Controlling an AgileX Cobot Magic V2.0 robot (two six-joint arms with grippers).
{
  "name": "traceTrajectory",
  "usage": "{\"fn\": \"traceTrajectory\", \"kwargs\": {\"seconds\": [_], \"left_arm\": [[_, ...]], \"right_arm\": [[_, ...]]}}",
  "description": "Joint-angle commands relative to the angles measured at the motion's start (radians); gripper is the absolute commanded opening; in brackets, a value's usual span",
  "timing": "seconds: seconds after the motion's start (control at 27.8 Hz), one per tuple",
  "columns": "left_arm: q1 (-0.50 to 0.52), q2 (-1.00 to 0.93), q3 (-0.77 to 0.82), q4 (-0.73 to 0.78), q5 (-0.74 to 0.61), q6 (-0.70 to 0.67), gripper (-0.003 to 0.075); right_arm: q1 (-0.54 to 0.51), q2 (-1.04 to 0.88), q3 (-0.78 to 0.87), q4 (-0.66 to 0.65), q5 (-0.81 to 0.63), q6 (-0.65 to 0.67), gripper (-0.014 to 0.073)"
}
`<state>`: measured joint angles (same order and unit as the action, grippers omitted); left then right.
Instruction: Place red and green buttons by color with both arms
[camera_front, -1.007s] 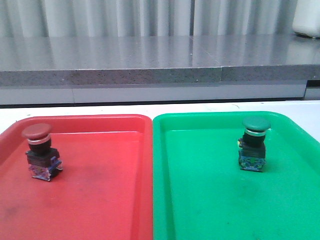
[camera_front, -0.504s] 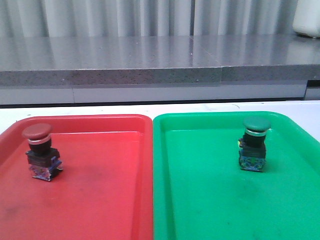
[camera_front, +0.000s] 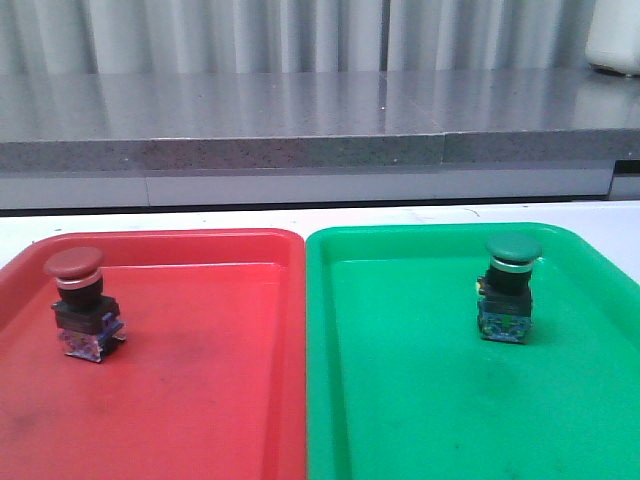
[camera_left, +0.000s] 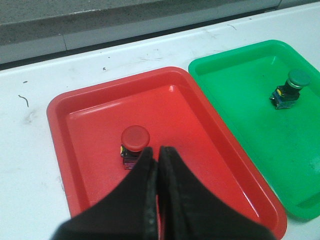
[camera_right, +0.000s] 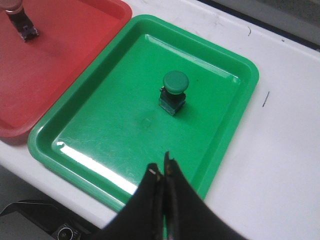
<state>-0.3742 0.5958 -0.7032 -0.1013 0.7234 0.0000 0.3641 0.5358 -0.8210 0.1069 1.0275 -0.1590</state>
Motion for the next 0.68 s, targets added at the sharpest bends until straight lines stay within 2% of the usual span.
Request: {"fn": "traceTrajectory", "kwargs": {"seconds": [0.0,0.32,0.65], "left_arm": [[-0.006,0.002,-0.026,-0.013,-0.065,-0.008,-0.002],[0.007,-0.02,-0.007,-0.01,-0.075,-0.008,-0.002],[0.268,-0.31,0.124,-0.034,-0.092,-0.008,-0.002]], "right_arm": [[-0.002,0.002,-0.024,0.002,-0.056,0.001,-0.007],[-0.002,0.002,-0.024,0.002,-0.055,0.001,-0.007],[-0.002,0.002,-0.024,0.002,-0.053,0.001,-0.007]]}}
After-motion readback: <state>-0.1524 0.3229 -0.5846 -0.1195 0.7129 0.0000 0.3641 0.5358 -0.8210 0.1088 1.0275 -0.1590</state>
